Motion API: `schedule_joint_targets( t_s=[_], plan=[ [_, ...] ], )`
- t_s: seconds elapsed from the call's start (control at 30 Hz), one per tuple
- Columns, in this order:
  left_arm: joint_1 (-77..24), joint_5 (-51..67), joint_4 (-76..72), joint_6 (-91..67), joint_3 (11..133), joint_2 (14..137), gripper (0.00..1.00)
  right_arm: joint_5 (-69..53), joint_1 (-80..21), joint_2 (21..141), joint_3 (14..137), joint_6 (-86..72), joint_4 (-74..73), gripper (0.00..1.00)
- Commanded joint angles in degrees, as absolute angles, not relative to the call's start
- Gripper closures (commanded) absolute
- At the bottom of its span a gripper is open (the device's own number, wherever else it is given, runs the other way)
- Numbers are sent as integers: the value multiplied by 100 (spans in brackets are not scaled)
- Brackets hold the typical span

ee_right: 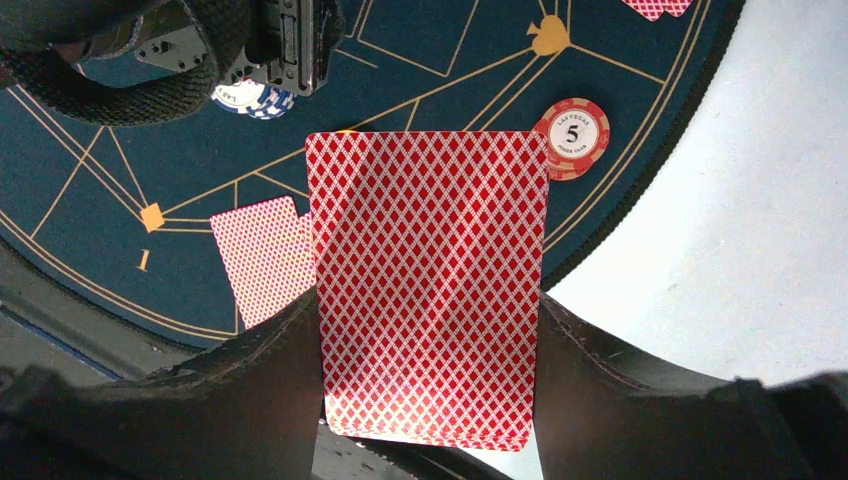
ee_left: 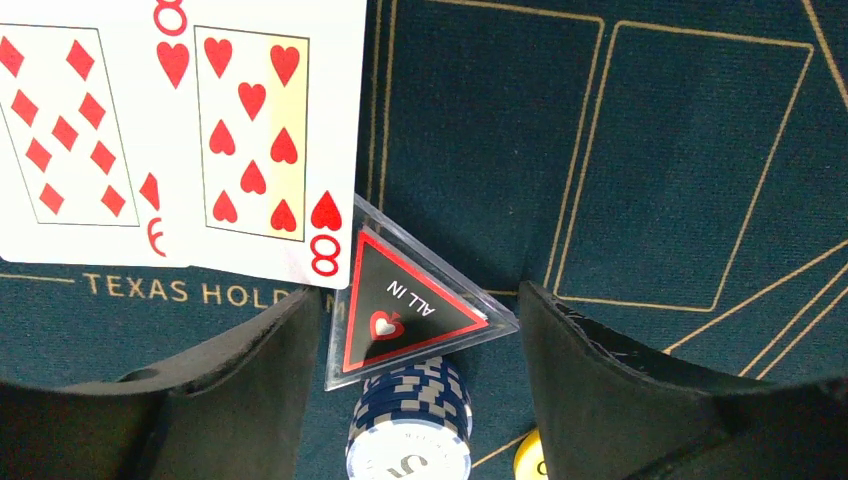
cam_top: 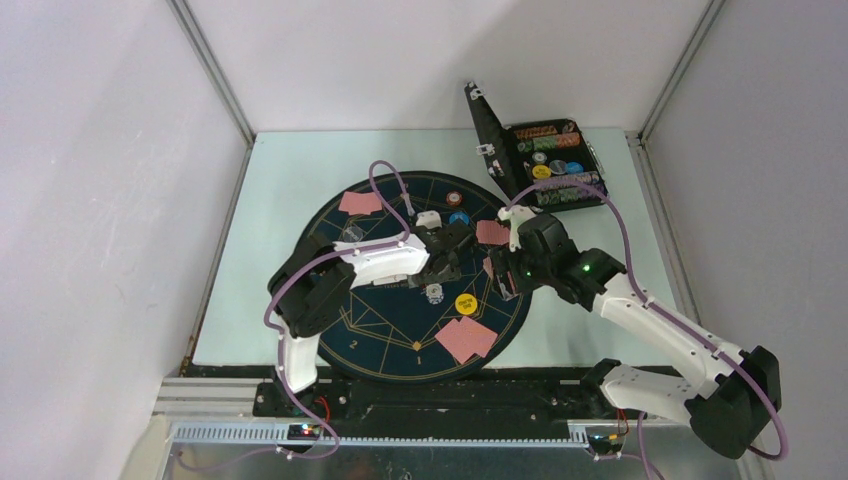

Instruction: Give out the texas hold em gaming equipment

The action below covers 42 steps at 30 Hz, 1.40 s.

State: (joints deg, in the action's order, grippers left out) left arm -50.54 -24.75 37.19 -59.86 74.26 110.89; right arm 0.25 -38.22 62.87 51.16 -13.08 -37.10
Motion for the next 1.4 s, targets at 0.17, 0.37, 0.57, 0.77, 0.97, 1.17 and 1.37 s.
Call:
schedule_joint_targets(
  t_s=[0.17, 0.37, 0.57, 0.77, 0.97, 1.17, 1.37],
  plan=[
    [-5102, -2277, 3396, -5907, 7335, 11199, 39, -26, -3798, 6104, 5124, -1266, -3401, 100],
    [-5112, -2216, 3339, -5842, 7288, 10963, 47, -1, -3799, 6093, 5124, -1281, -3401, 100],
    [-5106, -2219, 3262, -5708, 7371, 10695, 50, 0, -3806, 6078, 5124, -1281, -3410, 100],
    [-5115, -2266, 3105, -5578, 7464, 10470, 51, 0, -3800, 6090, 5124, -1282, -3410, 100],
    [-5117, -2141, 3043, -5410, 7596, 10403, 51, 0, -3800, 6050, 5124, -1276, -3410, 100],
    [-5115, -2271, 3063, -5196, 7838, 10420, 50, 0, -3805, 6025, 5124, -1289, -3410, 100],
    [-5115, -2038, 2914, -4635, 8178, 10585, 50, 116, -3797, 5976, 5124, -1307, -3402, 100]
  ],
)
